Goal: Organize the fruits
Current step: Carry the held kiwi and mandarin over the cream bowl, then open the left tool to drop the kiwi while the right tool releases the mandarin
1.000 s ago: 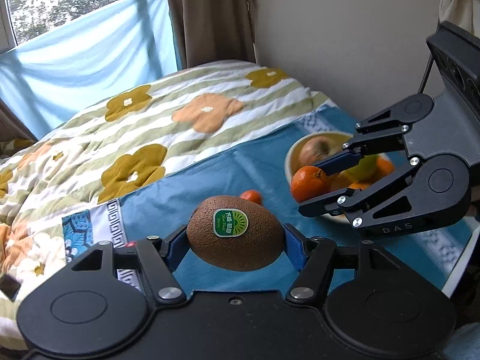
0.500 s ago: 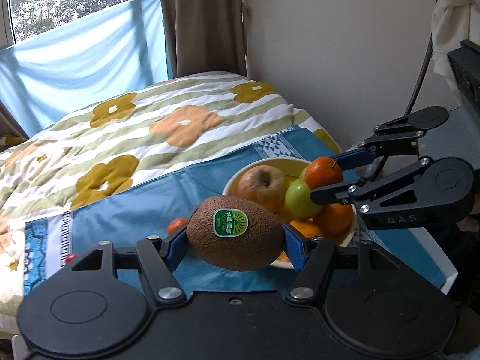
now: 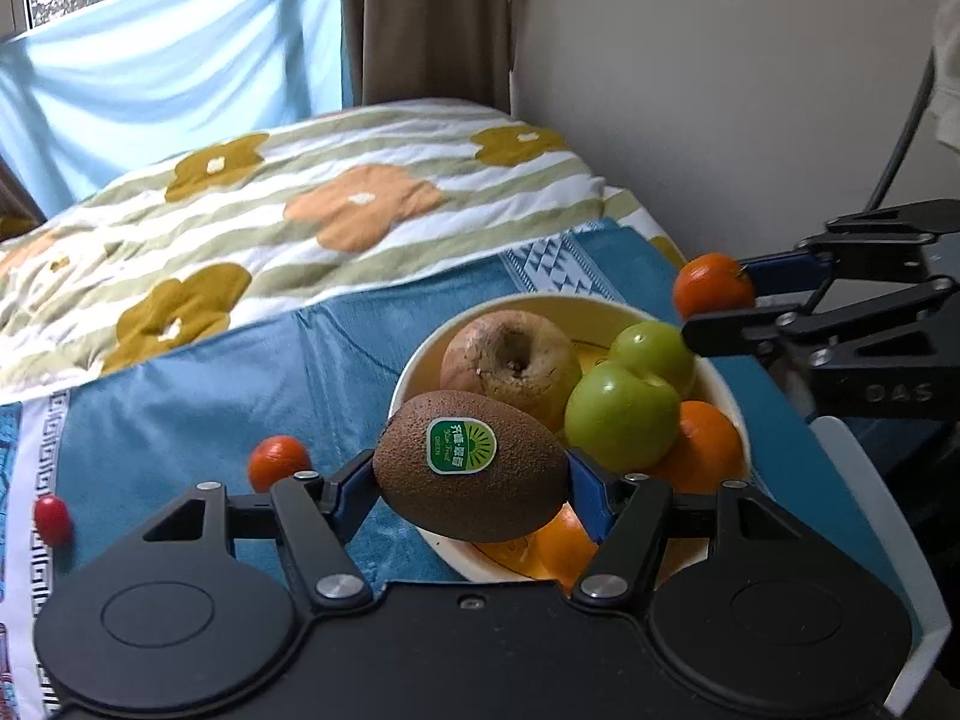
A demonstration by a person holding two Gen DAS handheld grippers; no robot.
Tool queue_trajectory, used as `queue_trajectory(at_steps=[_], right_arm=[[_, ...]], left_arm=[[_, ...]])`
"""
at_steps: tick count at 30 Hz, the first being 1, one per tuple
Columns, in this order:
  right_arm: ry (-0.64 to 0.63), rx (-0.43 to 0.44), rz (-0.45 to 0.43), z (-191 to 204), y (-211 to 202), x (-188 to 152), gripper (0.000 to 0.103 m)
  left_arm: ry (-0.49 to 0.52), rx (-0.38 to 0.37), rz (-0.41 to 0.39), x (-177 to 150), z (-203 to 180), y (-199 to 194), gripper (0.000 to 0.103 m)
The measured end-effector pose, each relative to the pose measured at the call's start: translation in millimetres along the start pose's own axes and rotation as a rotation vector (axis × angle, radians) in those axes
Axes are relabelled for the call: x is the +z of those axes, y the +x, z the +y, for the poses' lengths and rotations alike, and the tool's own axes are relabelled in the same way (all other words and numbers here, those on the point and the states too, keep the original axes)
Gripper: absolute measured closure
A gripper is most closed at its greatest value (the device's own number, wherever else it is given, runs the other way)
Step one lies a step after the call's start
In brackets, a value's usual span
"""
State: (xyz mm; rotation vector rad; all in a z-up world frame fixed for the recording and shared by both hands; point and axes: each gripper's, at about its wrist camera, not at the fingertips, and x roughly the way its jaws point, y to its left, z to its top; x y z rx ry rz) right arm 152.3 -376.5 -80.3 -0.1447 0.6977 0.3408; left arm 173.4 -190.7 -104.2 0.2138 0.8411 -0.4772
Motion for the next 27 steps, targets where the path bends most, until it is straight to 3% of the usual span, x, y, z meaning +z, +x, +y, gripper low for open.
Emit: queue_trajectory(at_steps=[8,10,13,27], right_arm=[[0.021,0.015,0.012,-14,14,-7,0.049],[0.025,0.018,0.011,-16,16,-7,0.049],[0.028,0.024,0.011,-17,18,-7,0.049],[0.024,0.041,0.009,-17,33,8,0.049]], left_arm=[[0.003,0.000,0.031,1,-8,25,0.033],[-0.008,0.004,0.040,0,-8,27,0.029],[-0.009,0.023,0.026,-1,-6,26,0.016],[-0.051,0.035,-0.013,-6,2,-5,0.011]])
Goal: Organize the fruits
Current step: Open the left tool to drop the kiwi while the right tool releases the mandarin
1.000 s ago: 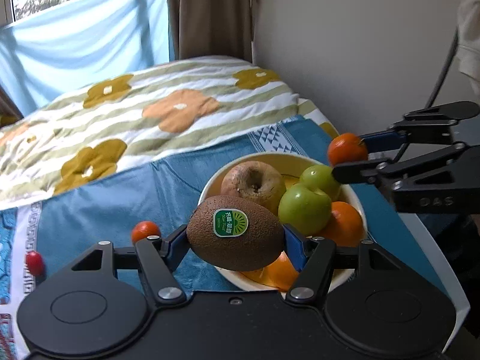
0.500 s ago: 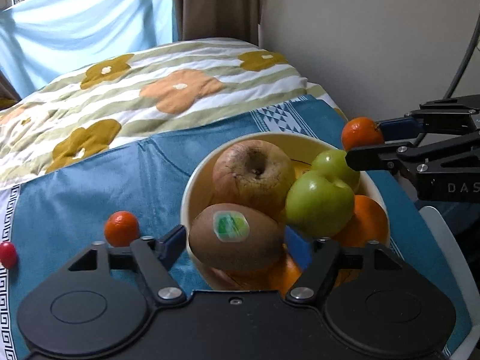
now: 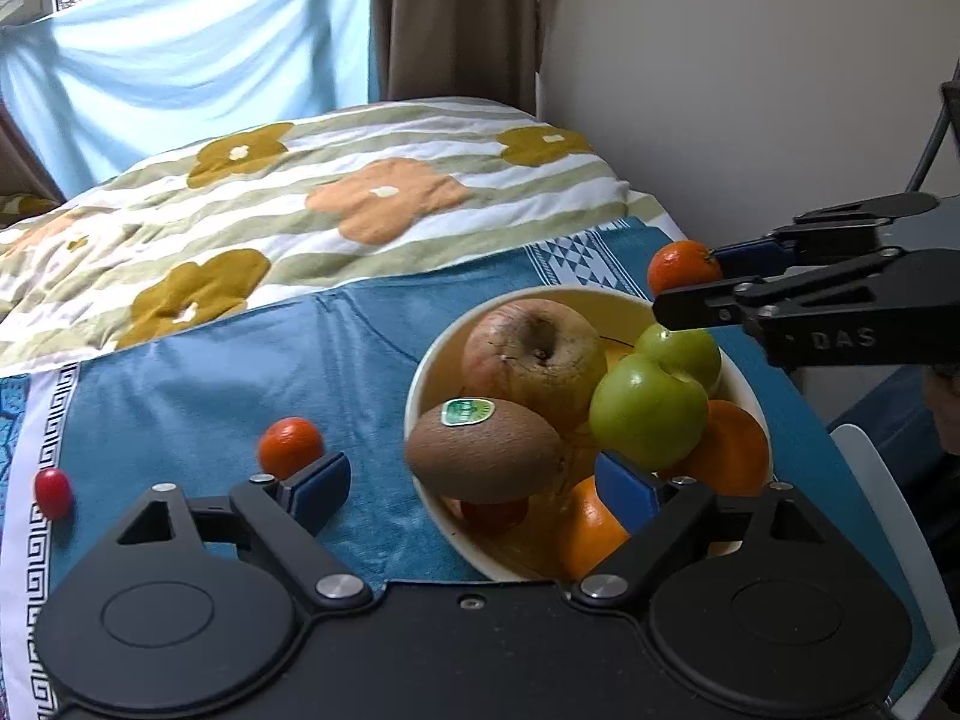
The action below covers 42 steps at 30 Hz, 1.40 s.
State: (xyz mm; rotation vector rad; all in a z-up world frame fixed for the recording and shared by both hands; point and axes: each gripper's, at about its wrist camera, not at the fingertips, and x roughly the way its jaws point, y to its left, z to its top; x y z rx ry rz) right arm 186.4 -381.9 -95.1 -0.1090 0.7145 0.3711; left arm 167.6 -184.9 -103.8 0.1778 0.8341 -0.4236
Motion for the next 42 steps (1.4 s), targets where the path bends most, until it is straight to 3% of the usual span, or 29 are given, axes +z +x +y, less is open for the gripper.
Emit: queue_trajectory(at_steps=[16,21,24,35,42], right_arm=[[0.034,0.019,0.040,-22,42,-4,0.047],[0.034,-0.018,0.012,-21,31,-4,0.016],[0.035,-0.031,-0.004,-19,20,-4,0.010],[0.020,-0.036,-0.042,8,-21,6,0.010],[0.000,-0.019,-0.075,46,-41,20,0.009]], left_arm=[[-0.048,0.079,-0.012,-8,12,-17,0.011],[-0.046,0.103,-0.022,-10,10,-27,0.011],[-0.059,0.119,-0.036,-12,10,-37,0.011],[-0.126,0.257,-0.099,-27,25,-99,0.011],[-0.198,0.345,-0.132,-44,51,-136,0.011]])
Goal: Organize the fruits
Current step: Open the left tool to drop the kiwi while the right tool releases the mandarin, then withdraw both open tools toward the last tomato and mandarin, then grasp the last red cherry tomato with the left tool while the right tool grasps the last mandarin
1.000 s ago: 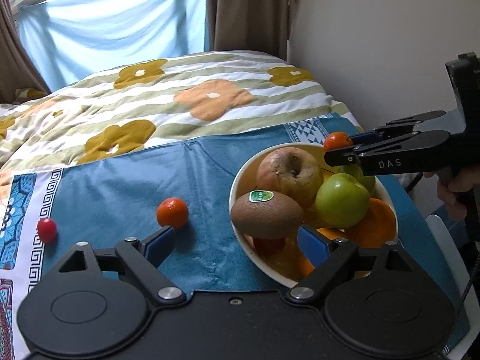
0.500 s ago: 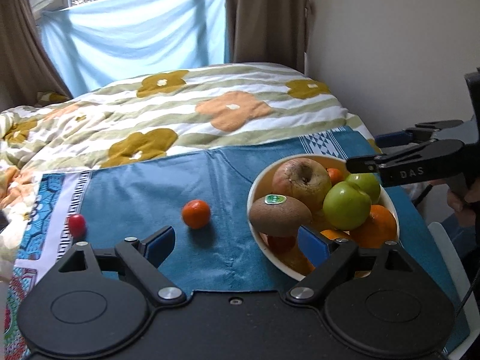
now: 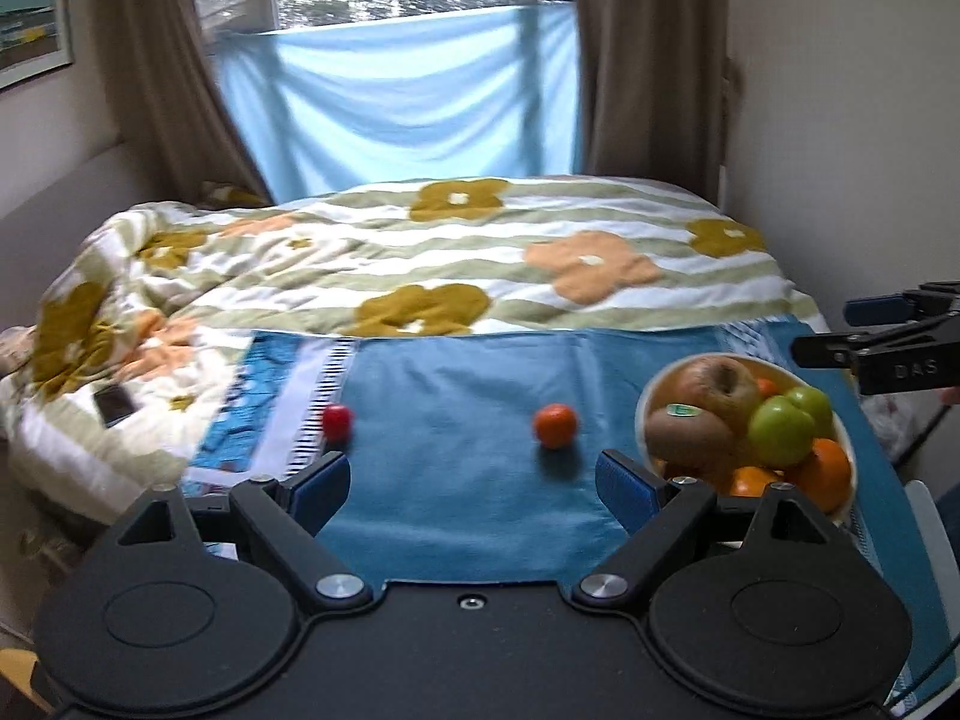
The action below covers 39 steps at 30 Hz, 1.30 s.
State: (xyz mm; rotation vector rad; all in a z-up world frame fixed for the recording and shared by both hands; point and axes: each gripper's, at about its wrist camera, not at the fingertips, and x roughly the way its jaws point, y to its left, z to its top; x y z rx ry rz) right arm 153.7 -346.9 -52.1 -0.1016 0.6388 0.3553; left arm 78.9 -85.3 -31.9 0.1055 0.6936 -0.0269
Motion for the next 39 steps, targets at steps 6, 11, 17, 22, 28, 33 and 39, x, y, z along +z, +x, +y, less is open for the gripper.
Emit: queue_trajectory(at_steps=[6,11,17,22,28,33,39], right_arm=[[-0.002,0.038,-0.011,41,0,12,0.001],[-0.028,0.050,0.012,79,14,18,0.001],[-0.001,0.022,0.021,119,34,22,0.000],[0.065,-0.009,0.069,145,57,23,0.000],[0.232,-0.109,0.161,160,93,17,0.000],[0.322,-0.199,0.188,167,119,8,0.000],[0.376,-0.267,0.198,177,147,-1,0.000]], left_arm=[[-0.045,0.057,-0.011,-2,36,-5,0.006],[-0.051,0.059,-0.008,-1,62,-1,0.004],[-0.025,0.043,0.018,5,93,18,0.002],[0.014,0.017,0.039,9,117,46,0.002],[0.054,-0.037,0.069,15,136,89,0.002],[0.106,-0.085,0.102,16,140,133,0.009],[0.132,-0.177,0.170,14,141,183,0.029]])
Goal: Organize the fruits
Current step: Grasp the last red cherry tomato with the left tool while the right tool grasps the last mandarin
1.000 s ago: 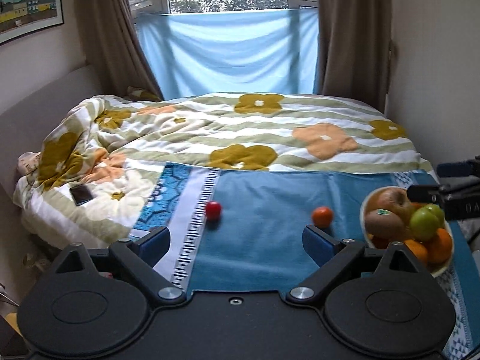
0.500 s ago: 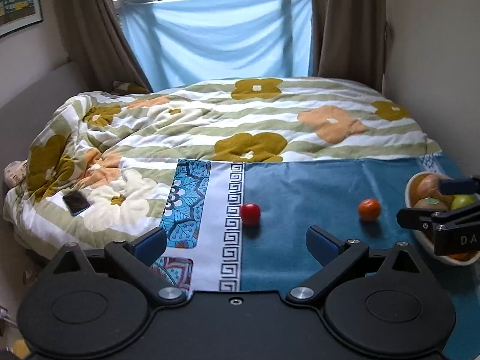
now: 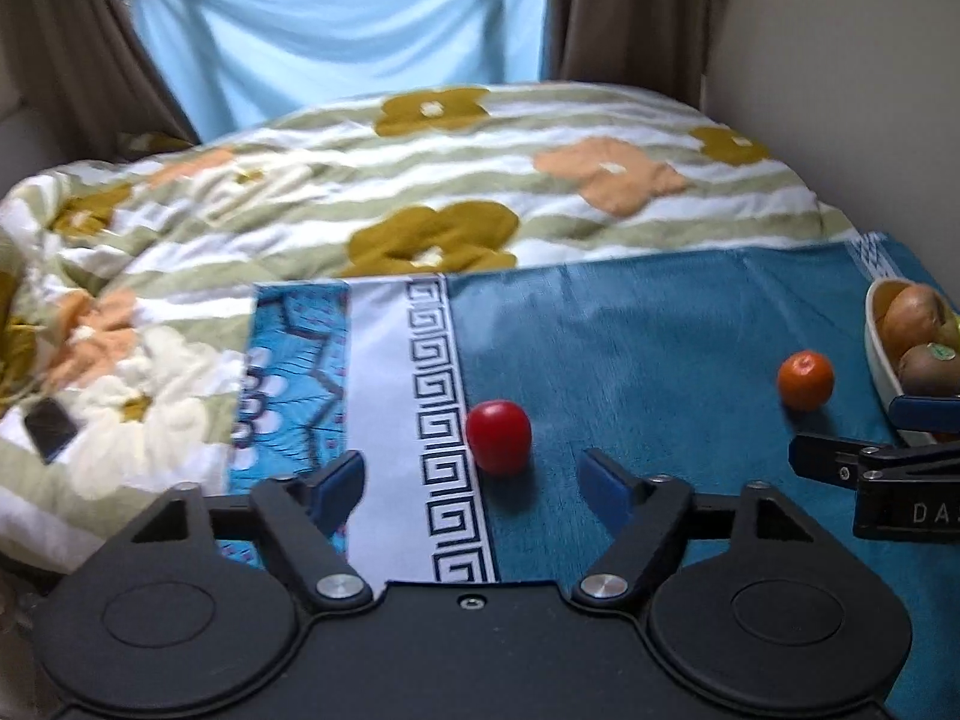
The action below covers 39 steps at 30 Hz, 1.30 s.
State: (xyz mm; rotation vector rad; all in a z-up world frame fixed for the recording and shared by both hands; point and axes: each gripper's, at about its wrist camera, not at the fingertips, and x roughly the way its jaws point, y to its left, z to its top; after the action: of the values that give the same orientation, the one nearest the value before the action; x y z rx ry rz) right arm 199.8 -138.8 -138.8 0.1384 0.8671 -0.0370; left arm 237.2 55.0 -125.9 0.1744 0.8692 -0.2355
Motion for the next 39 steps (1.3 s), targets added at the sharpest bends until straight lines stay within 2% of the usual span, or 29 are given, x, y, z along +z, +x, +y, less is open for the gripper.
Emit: queue_trajectory(at_steps=[8,10,15,21,26,34,36,39], right_arm=[[0.047,-0.085,-0.010,6,20,-6,0.002],[0.047,-0.099,-0.016,8,22,-7,0.006],[0.057,-0.125,-0.017,10,30,-8,0.015],[0.055,-0.147,-0.027,9,37,-4,0.020],[0.058,-0.156,-0.036,6,40,1,0.030],[0.052,-0.157,-0.052,7,42,3,0.039],[0.053,-0.158,-0.057,6,42,4,0.049],[0.063,-0.152,-0.060,4,41,5,0.052]], left_arm=[[0.023,-0.048,0.006,5,1,29,0.048],[0.029,-0.058,0.022,6,1,34,0.069],[0.035,-0.068,0.020,4,1,35,0.070],[0.052,-0.071,0.017,2,3,33,0.070],[0.051,-0.070,0.012,1,4,31,0.070],[0.046,-0.058,-0.008,-1,5,21,0.070],[0.044,-0.054,-0.014,-2,4,18,0.070],[0.041,-0.048,-0.023,-3,4,11,0.070]])
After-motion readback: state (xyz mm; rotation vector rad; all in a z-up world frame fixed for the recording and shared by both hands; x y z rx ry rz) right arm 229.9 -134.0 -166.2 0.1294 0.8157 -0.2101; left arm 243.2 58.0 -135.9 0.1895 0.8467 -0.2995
